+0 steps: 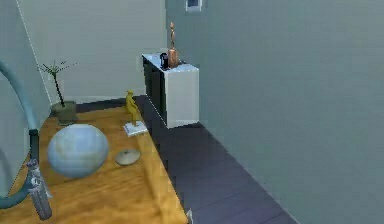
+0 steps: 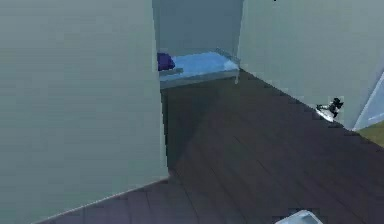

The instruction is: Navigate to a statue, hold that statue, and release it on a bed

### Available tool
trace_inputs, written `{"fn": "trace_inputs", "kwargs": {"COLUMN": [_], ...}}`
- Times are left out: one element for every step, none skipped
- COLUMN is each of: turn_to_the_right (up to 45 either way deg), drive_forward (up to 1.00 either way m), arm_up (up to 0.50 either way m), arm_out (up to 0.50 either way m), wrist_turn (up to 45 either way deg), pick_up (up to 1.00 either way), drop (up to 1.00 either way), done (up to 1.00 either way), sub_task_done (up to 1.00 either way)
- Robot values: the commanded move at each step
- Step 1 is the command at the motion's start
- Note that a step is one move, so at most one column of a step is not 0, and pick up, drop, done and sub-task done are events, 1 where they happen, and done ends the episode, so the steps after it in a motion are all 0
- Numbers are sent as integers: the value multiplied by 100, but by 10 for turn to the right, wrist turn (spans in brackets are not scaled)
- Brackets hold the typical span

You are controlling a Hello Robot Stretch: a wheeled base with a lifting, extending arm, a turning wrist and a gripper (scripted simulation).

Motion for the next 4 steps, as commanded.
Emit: {"fn": "trace_inputs", "kwargs": {"turn_to_the_right": [270,0,-30,0], "drive_forward": [0,45,0,30], "arm_up": [0,0,0,0], "arm_out": [0,0,0,0], "wrist_turn": [0,0,0,0], "pick_up": [0,0,0,0], "drop": [0,0,0,0], "done": [0,0,0,0], "sub_task_done": [0,0,0,0]}}
